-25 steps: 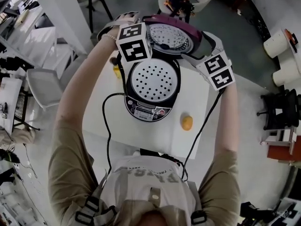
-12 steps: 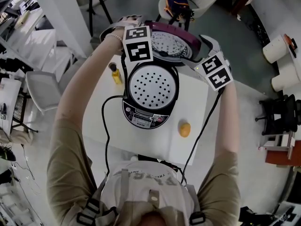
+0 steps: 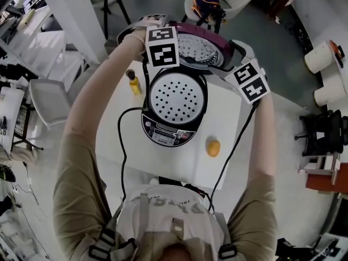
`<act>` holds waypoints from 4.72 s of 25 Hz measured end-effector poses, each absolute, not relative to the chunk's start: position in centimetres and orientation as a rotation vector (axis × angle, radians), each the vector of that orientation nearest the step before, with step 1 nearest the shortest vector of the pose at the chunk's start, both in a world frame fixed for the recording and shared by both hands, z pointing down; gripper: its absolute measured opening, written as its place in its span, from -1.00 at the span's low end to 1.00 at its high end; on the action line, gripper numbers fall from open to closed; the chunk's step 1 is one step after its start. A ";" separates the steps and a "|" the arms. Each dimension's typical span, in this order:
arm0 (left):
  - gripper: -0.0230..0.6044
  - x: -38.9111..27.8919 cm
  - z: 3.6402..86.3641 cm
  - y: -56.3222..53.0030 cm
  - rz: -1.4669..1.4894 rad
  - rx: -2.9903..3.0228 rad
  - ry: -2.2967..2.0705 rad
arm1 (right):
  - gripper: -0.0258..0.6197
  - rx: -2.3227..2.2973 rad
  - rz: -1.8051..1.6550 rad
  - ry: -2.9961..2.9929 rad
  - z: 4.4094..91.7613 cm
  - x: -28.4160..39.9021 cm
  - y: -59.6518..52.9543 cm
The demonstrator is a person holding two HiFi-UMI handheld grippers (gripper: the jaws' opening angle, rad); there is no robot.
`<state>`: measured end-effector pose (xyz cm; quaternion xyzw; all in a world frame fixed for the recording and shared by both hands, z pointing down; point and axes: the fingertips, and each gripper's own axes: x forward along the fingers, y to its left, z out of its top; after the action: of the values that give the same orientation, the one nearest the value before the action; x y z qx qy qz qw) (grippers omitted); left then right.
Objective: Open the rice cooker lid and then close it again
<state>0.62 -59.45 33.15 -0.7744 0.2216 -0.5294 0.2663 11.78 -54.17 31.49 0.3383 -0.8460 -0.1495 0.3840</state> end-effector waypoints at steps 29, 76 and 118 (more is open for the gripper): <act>0.56 -1.5 34.2 -52.3 -1.459 -2.071 0.551 | 0.46 0.810 -0.341 -2.145 32.8 10.2 -46.8; 0.56 -5.2 42.8 -38.7 -1.565 -2.065 0.417 | 0.46 0.693 -0.204 -2.115 41.4 7.6 -34.6; 0.56 -6.8 50.7 -33.7 -1.694 -2.065 0.268 | 0.45 0.512 -0.096 -2.050 48.8 7.0 -30.2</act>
<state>-6.81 -33.65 50.68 -0.7493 0.0972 -0.6146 0.2266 7.01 -30.16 48.80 0.2110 -0.8443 -0.0396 0.4910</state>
